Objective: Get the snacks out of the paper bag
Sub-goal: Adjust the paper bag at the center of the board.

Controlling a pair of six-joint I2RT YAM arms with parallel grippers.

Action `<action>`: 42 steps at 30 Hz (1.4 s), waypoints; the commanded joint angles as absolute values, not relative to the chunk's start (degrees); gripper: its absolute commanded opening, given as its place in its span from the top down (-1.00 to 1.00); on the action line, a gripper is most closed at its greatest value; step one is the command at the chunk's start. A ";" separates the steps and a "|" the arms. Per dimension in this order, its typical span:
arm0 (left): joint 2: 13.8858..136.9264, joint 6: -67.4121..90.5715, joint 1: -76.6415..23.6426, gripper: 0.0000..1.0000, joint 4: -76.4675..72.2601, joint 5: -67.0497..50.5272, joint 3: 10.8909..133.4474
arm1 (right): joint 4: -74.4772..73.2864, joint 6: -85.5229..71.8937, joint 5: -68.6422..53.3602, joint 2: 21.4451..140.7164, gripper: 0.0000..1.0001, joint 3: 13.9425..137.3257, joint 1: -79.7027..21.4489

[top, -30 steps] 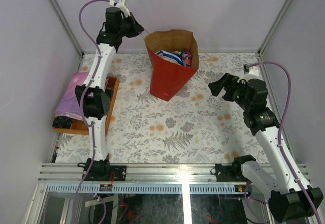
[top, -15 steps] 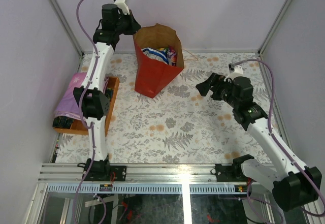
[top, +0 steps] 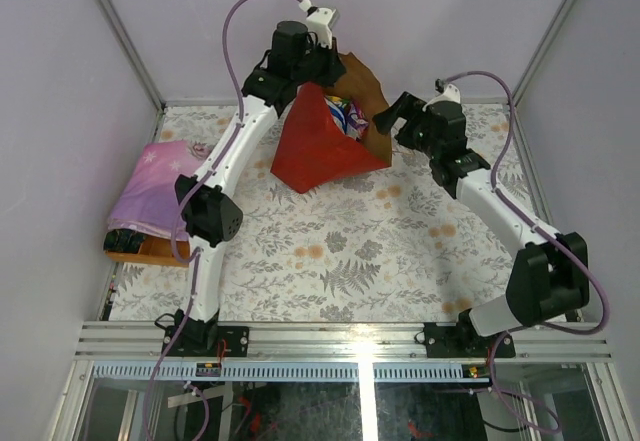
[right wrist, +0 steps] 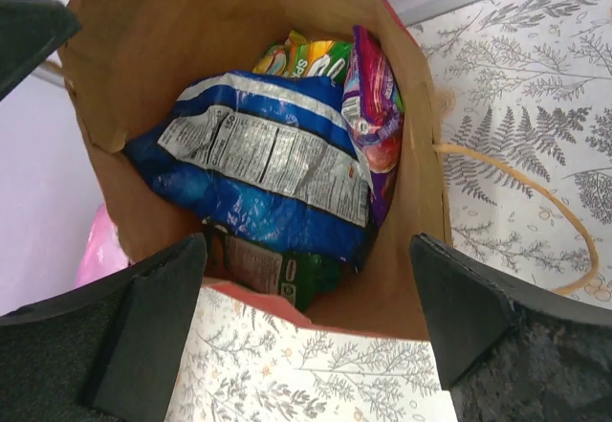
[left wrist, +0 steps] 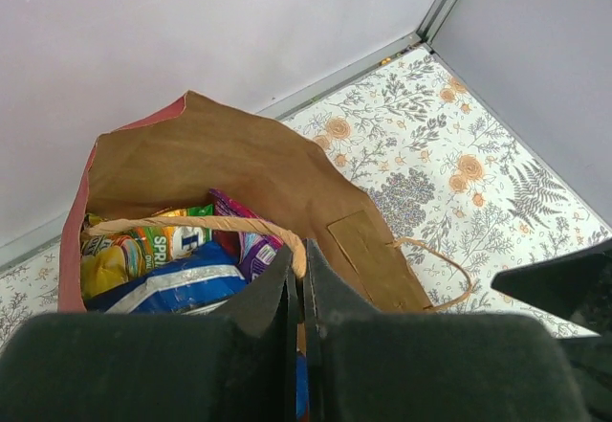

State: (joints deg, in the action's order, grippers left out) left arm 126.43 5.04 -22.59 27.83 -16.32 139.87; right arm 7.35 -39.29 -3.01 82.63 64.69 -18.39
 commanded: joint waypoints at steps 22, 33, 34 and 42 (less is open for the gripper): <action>121.29 0.64 -25.67 1.00 25.48 -16.58 133.23 | 8.66 -0.52 -23.70 92.46 -0.88 73.97 -24.61; 123.15 0.09 -25.71 1.00 26.55 -14.96 135.12 | -3.89 2.93 -36.21 103.25 -0.40 85.15 -25.18; 123.44 0.01 -25.67 1.00 26.81 -14.59 135.56 | -1.65 1.47 -36.13 102.40 -0.35 83.20 -25.54; 124.76 -1.41 -25.65 1.00 27.55 -9.93 136.55 | 5.03 -2.23 -28.64 102.49 0.74 75.97 -33.78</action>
State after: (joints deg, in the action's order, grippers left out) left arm 123.76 0.64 -25.41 27.49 -12.86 134.58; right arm -0.71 -0.58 -31.77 103.66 77.36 -27.64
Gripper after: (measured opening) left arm 0.003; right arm 0.238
